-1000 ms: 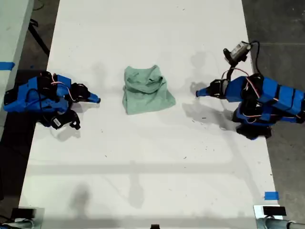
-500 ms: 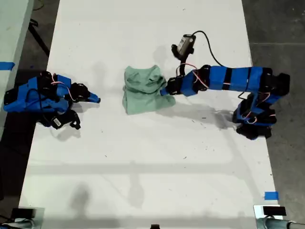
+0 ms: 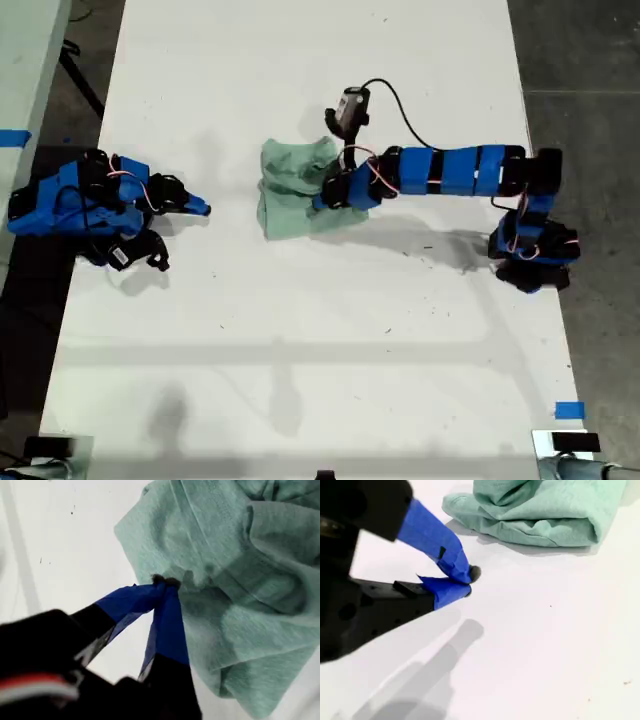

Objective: Fold t-shirt

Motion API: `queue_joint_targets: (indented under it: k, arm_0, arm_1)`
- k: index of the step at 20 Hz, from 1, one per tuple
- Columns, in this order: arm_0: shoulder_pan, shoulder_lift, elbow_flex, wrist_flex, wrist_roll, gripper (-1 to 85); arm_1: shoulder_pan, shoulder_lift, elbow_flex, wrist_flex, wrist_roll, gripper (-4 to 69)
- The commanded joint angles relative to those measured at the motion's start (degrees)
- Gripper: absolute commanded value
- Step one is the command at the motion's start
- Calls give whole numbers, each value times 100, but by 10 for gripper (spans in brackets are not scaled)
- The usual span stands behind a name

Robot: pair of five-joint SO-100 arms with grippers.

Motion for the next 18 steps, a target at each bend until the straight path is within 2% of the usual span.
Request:
queue_joint_targets:
  k: [1, 8, 13, 18]
  arm_0:
    - [-35, 18, -18, -18, -35, 0]
    - [0, 18, -18, -18, -35, 0]
    - [9, 18, -18, -18, -44, 0]
    - [9, 18, -18, -18, -44, 0]
  arm_1:
    - [-70, 44, -475, -132, -97, -10]
    - [158, -571, -879, -167, -246, -10]
    - [483, -1239, -1872, 237, -633, -10]
    - [1169, -2083, -3331, 853, -1310, -10]
